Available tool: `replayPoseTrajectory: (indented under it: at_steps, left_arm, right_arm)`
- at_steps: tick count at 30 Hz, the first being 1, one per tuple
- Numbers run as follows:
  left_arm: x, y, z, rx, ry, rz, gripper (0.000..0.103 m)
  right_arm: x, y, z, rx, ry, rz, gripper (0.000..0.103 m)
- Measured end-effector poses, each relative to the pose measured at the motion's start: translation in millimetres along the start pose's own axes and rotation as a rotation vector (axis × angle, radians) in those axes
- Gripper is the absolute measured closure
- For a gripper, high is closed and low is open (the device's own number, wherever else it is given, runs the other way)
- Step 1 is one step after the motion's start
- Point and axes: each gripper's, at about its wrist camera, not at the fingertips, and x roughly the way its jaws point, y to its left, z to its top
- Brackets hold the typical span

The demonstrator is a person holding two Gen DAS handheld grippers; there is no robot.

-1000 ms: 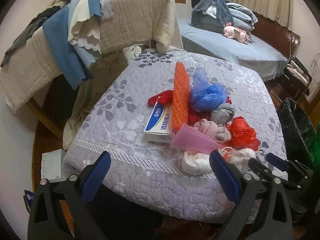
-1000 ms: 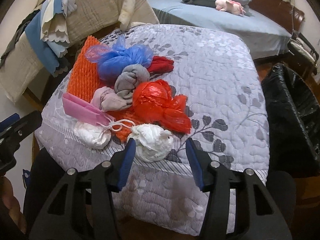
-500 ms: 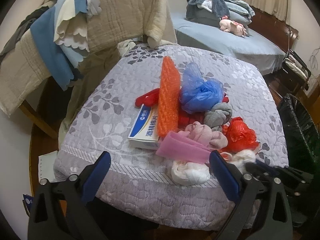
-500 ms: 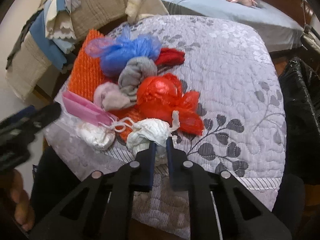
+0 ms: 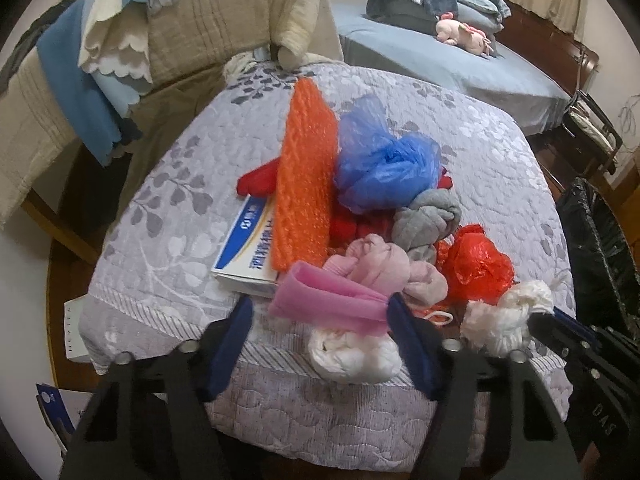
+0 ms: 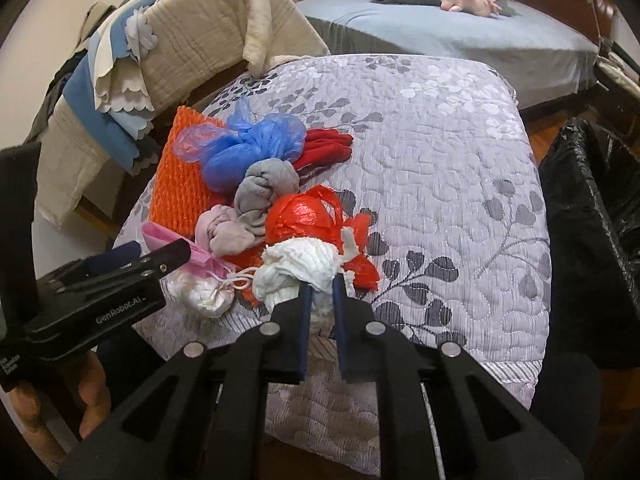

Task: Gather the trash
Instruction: 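Grasp the pink face mask with the left gripper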

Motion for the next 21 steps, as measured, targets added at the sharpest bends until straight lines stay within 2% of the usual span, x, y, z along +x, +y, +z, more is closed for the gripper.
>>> replayPoseTrajectory:
  at_steps: [2, 5, 7, 11, 21]
  left_arm:
    - [3, 0, -2, 0.0, 0.019, -0.012, 0.068]
    - [3, 2, -4, -0.013, 0.03, -0.03, 0.079]
    - [-2, 2, -4, -0.009, 0.02, -0.032, 0.083]
    - [-18, 1, -2, -0.009, -0.002, -0.035, 0.087]
    - [-52, -6, 12, -0.001, -0.077, -0.043, 0.087]
  right_arm:
    - [0, 0, 0, 0.004, 0.0, -0.001, 0.093]
    - [-2, 0, 0, 0.007, -0.003, -0.002, 0.093]
    - [-5, 0, 0, 0.007, -0.008, -0.003, 0.093]
    - [-17, -3, 1, 0.013, -0.03, -0.006, 0.093]
    - [-42, -12, 4, 0.035, -0.087, -0.016, 0.092]
